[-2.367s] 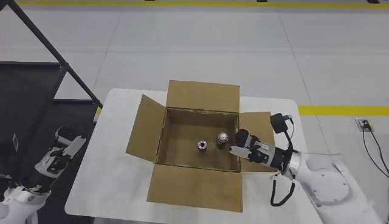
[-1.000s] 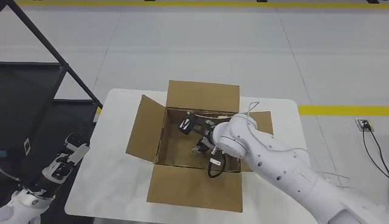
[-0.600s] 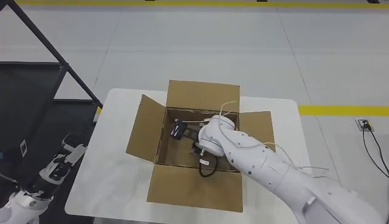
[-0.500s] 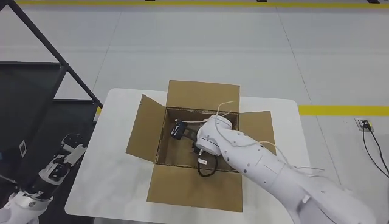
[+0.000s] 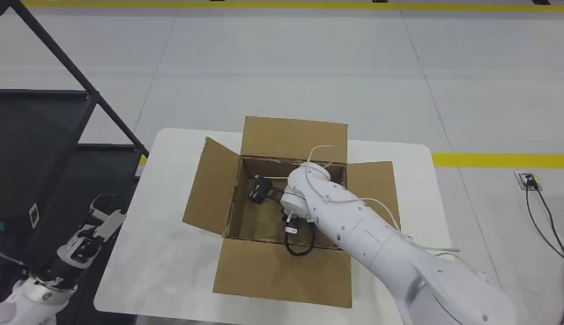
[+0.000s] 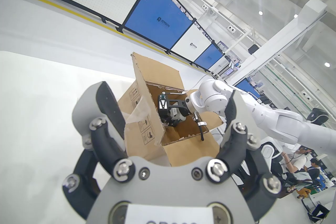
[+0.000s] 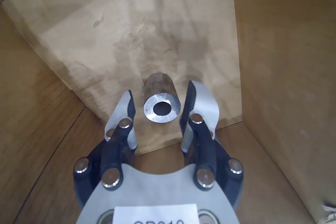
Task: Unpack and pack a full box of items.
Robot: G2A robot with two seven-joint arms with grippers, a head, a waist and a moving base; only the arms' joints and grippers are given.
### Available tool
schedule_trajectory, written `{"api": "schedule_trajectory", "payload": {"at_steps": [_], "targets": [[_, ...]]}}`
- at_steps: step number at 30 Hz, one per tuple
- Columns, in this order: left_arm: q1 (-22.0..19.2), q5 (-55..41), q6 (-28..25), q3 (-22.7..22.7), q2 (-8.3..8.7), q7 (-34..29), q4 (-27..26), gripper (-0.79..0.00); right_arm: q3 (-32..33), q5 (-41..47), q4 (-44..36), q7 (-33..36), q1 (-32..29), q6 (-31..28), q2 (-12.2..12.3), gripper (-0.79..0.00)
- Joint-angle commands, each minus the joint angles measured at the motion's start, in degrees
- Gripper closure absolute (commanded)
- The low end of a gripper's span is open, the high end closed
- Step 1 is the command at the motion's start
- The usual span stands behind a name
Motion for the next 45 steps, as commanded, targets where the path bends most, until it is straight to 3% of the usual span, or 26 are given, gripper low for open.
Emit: {"api": "schedule_trajectory", "payload": {"at_steps": [1, 4, 6, 7, 9, 12, 14, 20, 26, 31, 36, 41, 45], "targets": [[0.21, -0.1, -0.12, -0.12, 0.1, 0.27, 0.0, -0.785, -0.02, 0.03, 1.4, 0.19, 0.17, -0.4, -0.64, -0.576], [0.58, -0.22, -0.15, -0.2, 0.24, 0.7, 0.1, -0.785, 0.0, 0.02, 3.66, 0.13, 0.41, -0.85, -1.75, -0.585], [0.75, -0.22, -0.16, -0.17, 0.34, 0.91, 0.03, -0.785, 0.05, 0.12, 5.12, 0.0, 0.55, -1.61, -2.42, -0.536], [0.83, -0.27, -0.09, -0.15, 0.39, 1.09, 0.05, -0.785, 0.08, 0.1, 5.81, -0.16, 0.64, -1.93, -2.74, -0.379], [0.96, -0.19, -0.12, -0.13, 0.48, 1.36, -0.03, -0.785, 0.07, -0.03, 7.06, -0.37, 0.74, -2.55, -3.36, -0.314], [1.14, -0.13, -0.16, -0.05, 0.63, 1.68, -0.07, -0.785, 0.1, -0.27, 8.75, -0.74, 0.91, -3.18, -4.23, -0.077], [1.24, -0.15, -0.04, 0.01, 0.71, 1.96, -0.11, -0.785, 0.12, -0.51, 9.79, -1.0, 0.99, -3.34, -4.76, 0.0], [1.04, 0.38, 0.5, 0.7, 1.01, 2.3, -0.29, -0.785, 0.8, -0.63, 11.07, -2.65, 1.93, -5.95, -5.72, 0.0], [-0.87, 0.7, 1.77, 2.82, 1.47, 0.86, -0.06, -0.785, 2.83, -0.57, 5.6, -2.06, 3.38, -5.99, -4.69, 0.0], [-2.87, 1.35, 1.79, 5.01, 1.87, -0.52, -0.3, -0.785, 5.94, -3.44, -6.84, 1.75, 2.16, 1.82, -1.25, 0.0], [-4.82, 1.78, 2.57, 6.82, 2.22, -1.14, 0.43, -0.785, 12.48, -10.27, -28.47, 12.36, -4.18, 12.06, 5.09, 0.0], [-6.88, 2.25, 3.13, 8.43, 2.59, -1.76, 1.12, -0.785, 25.37, -22.19, -55.13, 22.51, -16.87, 16.68, 12.52, 0.0], [-8.03, 2.6, 3.35, 9.38, 2.86, -1.96, 1.75, -0.785, 39.36, -32.91, -73.24, 24.74, -30.13, 18.49, 16.87, 0.0]]}}
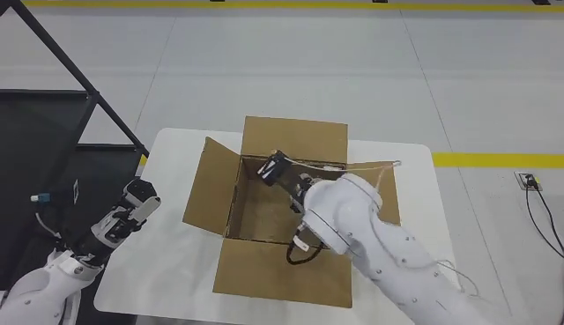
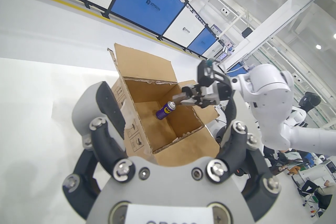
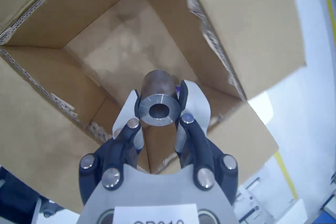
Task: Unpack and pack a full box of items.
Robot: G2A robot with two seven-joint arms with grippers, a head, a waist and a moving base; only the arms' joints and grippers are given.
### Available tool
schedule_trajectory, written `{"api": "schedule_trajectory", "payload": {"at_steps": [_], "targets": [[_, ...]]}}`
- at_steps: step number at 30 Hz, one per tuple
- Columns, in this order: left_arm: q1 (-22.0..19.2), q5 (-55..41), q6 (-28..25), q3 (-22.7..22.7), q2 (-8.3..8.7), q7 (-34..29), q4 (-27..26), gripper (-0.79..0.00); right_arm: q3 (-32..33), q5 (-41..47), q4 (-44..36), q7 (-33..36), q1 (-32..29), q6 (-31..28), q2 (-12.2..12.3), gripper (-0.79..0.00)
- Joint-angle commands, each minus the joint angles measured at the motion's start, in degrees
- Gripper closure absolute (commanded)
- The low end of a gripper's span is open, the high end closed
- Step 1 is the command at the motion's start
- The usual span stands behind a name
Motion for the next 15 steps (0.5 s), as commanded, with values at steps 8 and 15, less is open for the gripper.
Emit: {"api": "schedule_trajectory", "payload": {"at_steps": [8, 15], "targets": [[-0.94, 1.29, 0.35, 1.27, 0.46, 0.69, 0.8, -0.785, 32.64, -1.45, -14.8, -4.22, -19.69, 0.53, 4.18, 0.0], [-0.94, 1.29, 0.35, 1.27, 0.46, 0.69, 0.8, -0.785, 42.4, 2.06, 3.18, -3.56, -17.06, -2.48, 5.36, 0.0]]}}
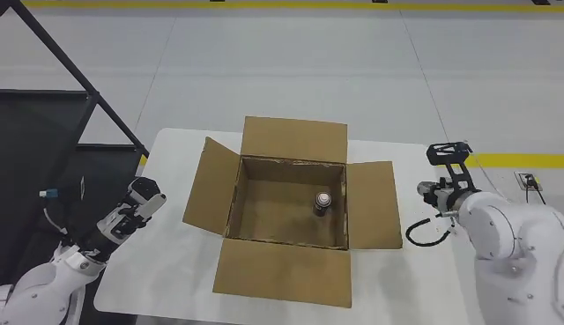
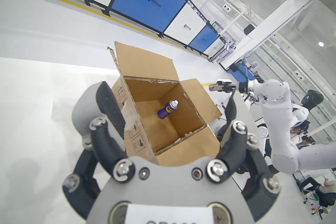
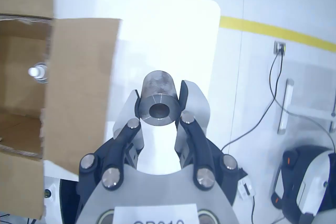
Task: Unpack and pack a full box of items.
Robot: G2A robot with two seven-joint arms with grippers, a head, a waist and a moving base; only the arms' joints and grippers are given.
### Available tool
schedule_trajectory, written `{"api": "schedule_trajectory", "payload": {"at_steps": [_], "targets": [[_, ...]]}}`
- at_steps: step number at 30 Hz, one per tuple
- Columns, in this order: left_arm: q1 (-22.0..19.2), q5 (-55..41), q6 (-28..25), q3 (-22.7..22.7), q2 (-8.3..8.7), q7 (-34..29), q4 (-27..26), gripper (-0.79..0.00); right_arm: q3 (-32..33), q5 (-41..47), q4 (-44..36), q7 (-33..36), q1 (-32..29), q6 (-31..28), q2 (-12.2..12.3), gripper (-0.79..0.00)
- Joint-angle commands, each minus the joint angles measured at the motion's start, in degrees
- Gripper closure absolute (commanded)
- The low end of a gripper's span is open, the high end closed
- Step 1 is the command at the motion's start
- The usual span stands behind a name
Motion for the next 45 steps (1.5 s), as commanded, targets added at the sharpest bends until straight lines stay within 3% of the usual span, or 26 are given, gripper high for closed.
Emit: {"api": "schedule_trajectory", "payload": {"at_steps": [1, 6, 11, 26, 28, 30, 33, 41, 45], "targets": [[0.0, 0.0, -0.01, 0.0, 0.0, 0.0, 0.0, -0.785, 0.27, 0.47, 7.17, -0.62, 2.0, -0.49, 0.16, 0.0], [0.0, 0.0, -0.01, 0.0, 0.0, 0.0, 0.0, -0.785, -0.38, 1.42, 24.47, -3.13, 7.53, -4.19, 0.6, 0.0], [0.0, 0.0, -0.01, 0.0, 0.0, 0.0, 0.0, -0.785, -2.07, 0.87, 35.52, -5.17, 11.7, -8.06, 1.0, 0.0], [0.0, 0.0, -0.01, 0.0, 0.0, 0.0, 0.0, -0.785, -6.43, -0.24, 45.12, -4.98, 17.03, -10.23, 1.58, 0.0], [0.0, 0.0, -0.01, 0.0, 0.0, 0.0, 0.0, -0.785, -6.88, 0.06, 46.86, -5.02, 17.9, -10.78, 1.63, -0.145], [0.0, 0.0, -0.01, 0.0, 0.0, 0.0, 0.0, -0.785, -7.48, -0.24, 48.52, -5.11, 18.74, -10.77, 1.68, -0.166], [0.0, 0.0, -0.01, 0.0, 0.0, 0.0, 0.0, -0.785, -8.42, -0.35, 50.6, -5.4, 19.96, -10.58, 1.67, -0.277], [0.0, 0.0, -0.01, 0.0, 0.0, 0.0, 0.0, -0.785, -7.91, 0.88, 51.01, -6.51, 20.32, -10.94, 2.34, -0.388], [0.0, 0.0, -0.01, 0.0, 0.0, 0.0, 0.0, -0.785, -5.79, 1.76, 45.76, -8.18, 18.65, -8.88, 3.0, -0.409]]}}
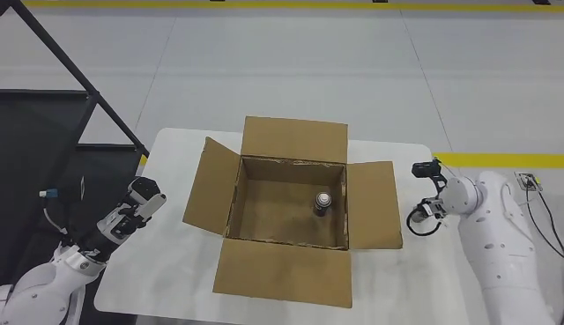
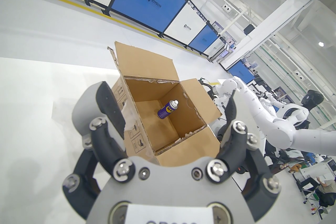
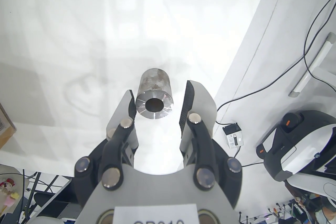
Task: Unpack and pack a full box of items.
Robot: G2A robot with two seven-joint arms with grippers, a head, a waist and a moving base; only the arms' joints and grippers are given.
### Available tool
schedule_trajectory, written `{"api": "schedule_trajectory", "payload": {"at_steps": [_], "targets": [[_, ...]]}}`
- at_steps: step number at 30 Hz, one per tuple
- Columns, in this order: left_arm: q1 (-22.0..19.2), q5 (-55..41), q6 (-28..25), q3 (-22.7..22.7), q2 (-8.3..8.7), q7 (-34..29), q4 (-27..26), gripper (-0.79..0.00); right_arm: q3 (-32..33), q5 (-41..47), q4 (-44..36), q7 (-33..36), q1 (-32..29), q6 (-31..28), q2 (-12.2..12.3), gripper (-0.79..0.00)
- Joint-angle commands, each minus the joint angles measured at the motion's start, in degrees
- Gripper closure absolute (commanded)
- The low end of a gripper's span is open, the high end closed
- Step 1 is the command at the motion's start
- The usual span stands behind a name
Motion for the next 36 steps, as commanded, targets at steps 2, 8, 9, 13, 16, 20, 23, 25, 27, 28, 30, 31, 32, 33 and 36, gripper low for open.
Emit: {"api": "schedule_trajectory", "payload": {"at_steps": [2, 8, 9, 13, 16, 20, 23, 25, 27, 28, 30, 31, 32, 33, 36], "targets": [[0.0, 0.0, 0.0, 0.0, 0.0, 0.0, 0.0, -0.785, 3.88, 2.53, -9.3, -2.72, -3.59, 3.05, 0.64, -0.566], [0.0, 0.0, 0.0, 0.0, 0.0, 0.0, 0.0, -0.785, 9.48, 6.81, -44.46, -3.4, -19.1, 7.8, 1.24, -0.785], [0.0, 0.0, 0.0, 0.0, 0.0, 0.0, 0.0, -0.785, 9.29, 7.16, -49.02, -3.22, -20.95, 7.72, 1.26, -0.785], [0.0, 0.0, 0.0, 0.0, 0.0, 0.0, 0.0, -0.785, 5.28, 9.14, -61.08, -3.34, -24.09, 2.25, 1.38, -0.785], [0.0, 0.0, 0.0, 0.0, 0.0, 0.0, 0.0, -0.785, -0.78, 9.93, -63.43, -2.46, -22.24, -3.55, 1.45, -0.785], [0.0, 0.0, 0.0, 0.0, 0.0, 0.0, 0.0, -0.785, -11.69, 12.33, -58.58, 0.36, -14.82, -10.16, 1.01, -0.785], [0.0, 0.0, 0.0, 0.0, 0.0, 0.0, 0.0, -0.785, -20.83, 15.04, -50.27, 4.37, -6.88, -14.8, 0.13, -0.785], [0.0, 0.0, 0.0, 0.0, 0.0, 0.0, 0.0, -0.785, -27.87, 14.62, -43.82, 4.42, -1.55, -14.76, -0.54, -0.785], [0.0, 0.0, 0.0, 0.0, 0.0, 0.0, 0.0, -0.785, -33.55, 16.29, -37.72, 4.29, 2.94, -14.89, -1.42, -0.785], [0.0, 0.0, 0.0, 0.0, 0.0, 0.0, 0.0, -0.785, -35.98, 17.06, -34.68, 4.17, 5.03, -15.0, -1.83, -0.785], [0.0, 0.0, 0.0, 0.0, 0.0, 0.0, 0.0, -0.785, -40.1, 19.36, -29.18, 3.8, 8.6, -15.38, -2.77, -0.785], [0.0, 0.0, 0.0, 0.0, 0.0, 0.0, 0.0, -0.785, -42.0, 20.01, -26.39, 3.92, 10.27, -15.26, -3.21, -0.785], [0.0, 0.0, 0.0, 0.0, 0.0, 0.0, 0.0, -0.785, -44.03, 20.69, -24.15, 3.96, 11.79, -15.22, -3.68, -0.785], [0.0, 0.0, 0.0, 0.0, 0.0, 0.0, 0.0, -0.785, -45.73, 21.49, -21.92, 3.93, 13.19, -15.25, -4.11, -0.785], [0.0, 0.0, 0.0, 0.0, 0.0, 0.0, 0.0, -0.785, -49.93, 22.78, -16.66, 4.71, 16.61, -14.47, -5.44, -0.785]]}}
